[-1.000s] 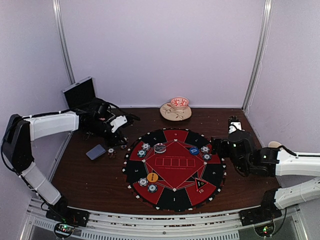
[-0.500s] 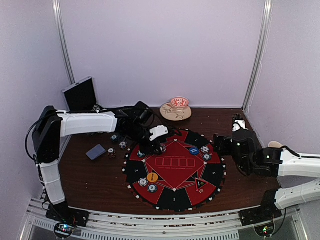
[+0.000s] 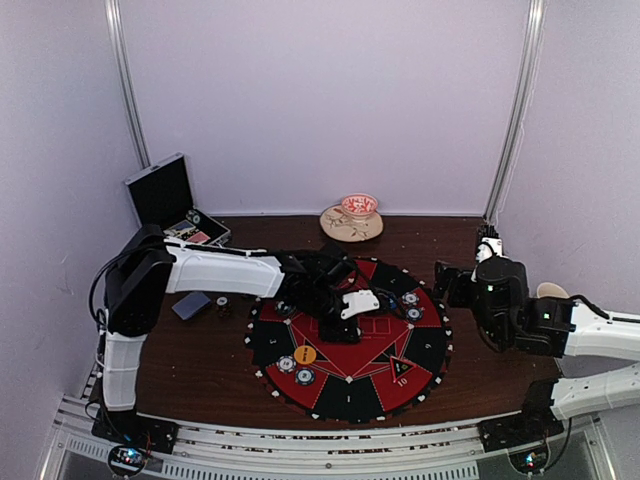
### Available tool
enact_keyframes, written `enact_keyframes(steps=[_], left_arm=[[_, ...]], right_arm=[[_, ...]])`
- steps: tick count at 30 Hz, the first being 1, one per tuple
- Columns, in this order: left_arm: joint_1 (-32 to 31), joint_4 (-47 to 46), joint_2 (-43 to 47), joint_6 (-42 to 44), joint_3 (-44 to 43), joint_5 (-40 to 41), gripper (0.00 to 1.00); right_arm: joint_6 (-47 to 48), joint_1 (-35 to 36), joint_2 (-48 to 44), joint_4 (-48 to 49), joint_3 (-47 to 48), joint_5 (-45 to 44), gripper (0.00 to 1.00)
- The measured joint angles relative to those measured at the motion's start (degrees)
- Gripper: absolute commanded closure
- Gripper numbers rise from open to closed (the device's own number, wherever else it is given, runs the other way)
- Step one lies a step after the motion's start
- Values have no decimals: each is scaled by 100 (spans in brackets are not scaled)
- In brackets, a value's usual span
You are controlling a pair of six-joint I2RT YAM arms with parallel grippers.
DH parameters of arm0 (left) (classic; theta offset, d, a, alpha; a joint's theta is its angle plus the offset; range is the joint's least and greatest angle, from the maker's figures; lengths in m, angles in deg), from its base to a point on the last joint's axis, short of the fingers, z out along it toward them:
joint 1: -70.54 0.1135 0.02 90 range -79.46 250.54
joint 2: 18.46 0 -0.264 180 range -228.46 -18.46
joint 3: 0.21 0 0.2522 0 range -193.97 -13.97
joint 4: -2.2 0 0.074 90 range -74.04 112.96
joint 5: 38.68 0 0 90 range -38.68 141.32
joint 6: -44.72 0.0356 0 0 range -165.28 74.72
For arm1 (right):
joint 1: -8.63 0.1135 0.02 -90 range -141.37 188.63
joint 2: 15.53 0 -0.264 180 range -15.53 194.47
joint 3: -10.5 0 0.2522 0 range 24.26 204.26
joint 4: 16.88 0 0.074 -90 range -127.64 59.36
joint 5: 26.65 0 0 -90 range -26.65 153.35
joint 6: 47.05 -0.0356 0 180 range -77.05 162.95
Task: Distribute texas hold em gaming equipment
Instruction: Place the poker chips pile on the poker table mat.
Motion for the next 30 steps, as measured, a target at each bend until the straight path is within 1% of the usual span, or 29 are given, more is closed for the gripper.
enact_keyframes(steps=[4,10,16,17,18,20,21,25,27,30], left_arm=[[-90,-114,-348,-72,-297,48,73],[-184,-190,-643,-107,-592,46,73],[-295,-240,-859,-136,-699,79,65],[-304,-240,-892,-138,-699,90,62],[-306,-243,-918,-140,-699,90,58],[-310,-256,-927,-140,-699,98,42],[-310,-260,-927,-142,-699,101,32],[-308,-337,-927,-173,-699,160,9],[-304,-354,-916,-175,-699,188,3],[-306,-343,-839,-179,-662,271,2]], right_arm=[[0,0,0,0,0,-11,0],[0,0,0,0,0,-15,0],[0,0,0,0,-2,-15,0],[0,0,0,0,-2,-13,0],[0,0,0,0,-2,-15,0],[0,0,-2,0,-2,-15,0],[0,0,-2,0,-2,-15,0],[0,0,-2,-2,-2,-15,0],[-2,0,-15,-11,-2,-11,0],[-26,0,-103,-85,9,35,0]])
